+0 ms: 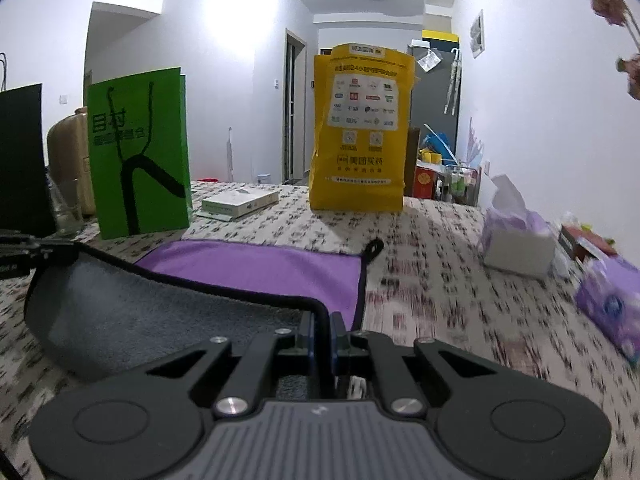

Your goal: Fold towel

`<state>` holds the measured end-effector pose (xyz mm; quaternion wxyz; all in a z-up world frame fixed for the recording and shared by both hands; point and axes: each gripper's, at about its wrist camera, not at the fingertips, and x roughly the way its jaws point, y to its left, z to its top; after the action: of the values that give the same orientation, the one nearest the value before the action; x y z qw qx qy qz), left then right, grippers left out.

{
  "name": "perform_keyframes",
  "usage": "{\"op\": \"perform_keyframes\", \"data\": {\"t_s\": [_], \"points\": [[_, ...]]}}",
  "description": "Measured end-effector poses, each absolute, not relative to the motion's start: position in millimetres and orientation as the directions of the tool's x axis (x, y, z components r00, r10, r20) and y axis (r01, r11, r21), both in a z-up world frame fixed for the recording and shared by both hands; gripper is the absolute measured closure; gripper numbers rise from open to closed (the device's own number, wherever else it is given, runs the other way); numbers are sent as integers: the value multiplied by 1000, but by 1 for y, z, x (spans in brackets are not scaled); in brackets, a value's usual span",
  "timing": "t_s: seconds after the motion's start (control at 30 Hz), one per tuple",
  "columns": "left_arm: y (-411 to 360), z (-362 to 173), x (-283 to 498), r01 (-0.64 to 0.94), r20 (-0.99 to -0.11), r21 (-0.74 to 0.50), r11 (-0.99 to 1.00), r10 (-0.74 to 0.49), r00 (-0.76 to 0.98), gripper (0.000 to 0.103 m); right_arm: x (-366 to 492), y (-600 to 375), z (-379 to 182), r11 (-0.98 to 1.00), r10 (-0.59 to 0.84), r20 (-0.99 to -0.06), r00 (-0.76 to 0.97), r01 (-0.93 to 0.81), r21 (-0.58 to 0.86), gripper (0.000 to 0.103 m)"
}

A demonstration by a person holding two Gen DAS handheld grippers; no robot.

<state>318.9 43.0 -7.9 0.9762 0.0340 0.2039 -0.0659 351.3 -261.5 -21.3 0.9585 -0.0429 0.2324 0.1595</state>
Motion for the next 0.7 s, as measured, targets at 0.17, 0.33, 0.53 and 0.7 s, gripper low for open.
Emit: {"op": "perform_keyframes", "data": {"t_s": [0.17,0.33,0.53,0.7], "points": [[47,5,369,141,-425,37,989,-112,898,97,402,-260,-17,943,301,-487,820,-333,21,96],[50,8,420,138,-461,26,990,-111,880,97,457,-262,-15,943,316,-515,797,-326,75,97],[62,0,468,116,-497,-33,993,-117,860,97,513,-263,-26,936,347,-543,764,-318,150,97],[70,-16,493,106,-517,-52,993,-117,848,97,539,-257,-37,937,345,-555,757,-316,150,97]]}}
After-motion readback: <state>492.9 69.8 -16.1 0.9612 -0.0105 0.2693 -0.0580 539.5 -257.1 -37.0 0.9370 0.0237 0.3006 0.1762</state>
